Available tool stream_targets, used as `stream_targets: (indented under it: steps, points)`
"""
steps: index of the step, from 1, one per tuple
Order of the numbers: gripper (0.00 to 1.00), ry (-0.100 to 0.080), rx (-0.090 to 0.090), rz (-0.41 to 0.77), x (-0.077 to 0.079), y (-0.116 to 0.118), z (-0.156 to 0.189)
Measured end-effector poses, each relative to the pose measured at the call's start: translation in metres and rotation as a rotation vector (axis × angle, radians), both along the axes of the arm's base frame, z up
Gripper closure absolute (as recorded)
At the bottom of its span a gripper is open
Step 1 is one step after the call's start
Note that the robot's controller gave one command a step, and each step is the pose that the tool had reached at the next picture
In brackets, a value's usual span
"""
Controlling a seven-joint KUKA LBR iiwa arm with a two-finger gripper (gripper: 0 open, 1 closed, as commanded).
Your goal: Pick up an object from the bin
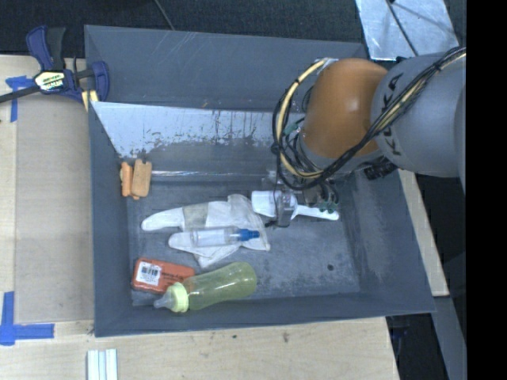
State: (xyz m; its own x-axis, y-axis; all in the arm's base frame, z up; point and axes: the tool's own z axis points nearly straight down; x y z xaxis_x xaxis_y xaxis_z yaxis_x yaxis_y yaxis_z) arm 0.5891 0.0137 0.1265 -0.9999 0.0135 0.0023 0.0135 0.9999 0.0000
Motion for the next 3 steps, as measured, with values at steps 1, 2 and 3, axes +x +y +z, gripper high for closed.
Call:
stream_targets:
  steps: [1, 2, 3]
  points:
    - [1.00, -0.002, 0.000, 0.000, 0.001, 0.000, 0.017]
    - [1.00, -0.002, 0.000, 0.000, 0.001, 0.000, 0.038]
    - [1.00, -0.008, 0.000, 0.000, 0.002, 0.000, 0.054]
